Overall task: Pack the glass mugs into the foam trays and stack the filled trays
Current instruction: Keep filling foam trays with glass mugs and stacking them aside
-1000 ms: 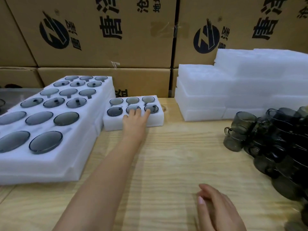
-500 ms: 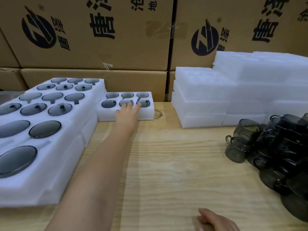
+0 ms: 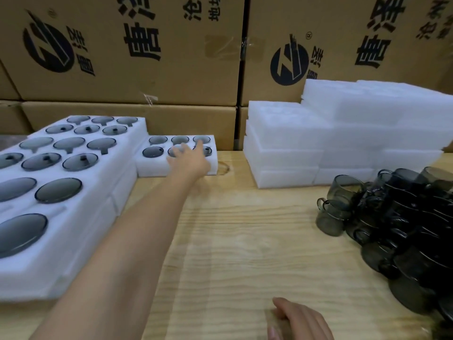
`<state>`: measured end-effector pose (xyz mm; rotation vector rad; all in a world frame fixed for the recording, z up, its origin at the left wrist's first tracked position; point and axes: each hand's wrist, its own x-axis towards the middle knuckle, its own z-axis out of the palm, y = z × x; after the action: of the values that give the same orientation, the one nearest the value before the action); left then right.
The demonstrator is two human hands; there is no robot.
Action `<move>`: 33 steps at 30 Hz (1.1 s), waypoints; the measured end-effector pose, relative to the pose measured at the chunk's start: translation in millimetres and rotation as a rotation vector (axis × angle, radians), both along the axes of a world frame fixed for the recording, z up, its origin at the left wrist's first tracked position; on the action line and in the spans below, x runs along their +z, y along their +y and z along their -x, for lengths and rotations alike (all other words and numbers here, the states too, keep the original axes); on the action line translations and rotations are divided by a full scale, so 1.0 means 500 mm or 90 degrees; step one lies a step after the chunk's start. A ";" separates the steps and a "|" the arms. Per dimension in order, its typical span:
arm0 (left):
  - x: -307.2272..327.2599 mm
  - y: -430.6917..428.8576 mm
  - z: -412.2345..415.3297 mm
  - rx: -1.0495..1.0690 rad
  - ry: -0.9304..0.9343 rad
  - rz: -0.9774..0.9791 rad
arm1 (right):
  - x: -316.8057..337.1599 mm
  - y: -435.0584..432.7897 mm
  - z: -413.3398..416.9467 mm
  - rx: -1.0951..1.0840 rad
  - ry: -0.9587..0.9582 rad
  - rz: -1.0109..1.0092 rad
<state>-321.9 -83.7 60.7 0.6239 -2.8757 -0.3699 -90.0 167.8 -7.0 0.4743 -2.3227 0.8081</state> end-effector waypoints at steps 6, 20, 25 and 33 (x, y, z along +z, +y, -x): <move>0.093 0.183 -0.003 -0.338 0.211 0.027 | -0.019 0.006 -0.009 -0.014 0.040 -0.019; 0.122 0.241 -0.025 -0.362 0.292 0.284 | -0.026 0.020 -0.011 0.034 0.084 -0.035; 0.117 0.256 -0.065 -0.396 0.437 0.246 | -0.026 0.027 -0.019 0.057 0.037 -0.051; 0.106 0.263 -0.305 -0.377 0.624 0.331 | -0.012 0.037 -0.035 0.079 -0.152 0.136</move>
<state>-169.7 47.7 113.8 -0.4202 -1.9792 0.0332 -72.4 186.3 -13.1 0.4516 -2.4022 1.2162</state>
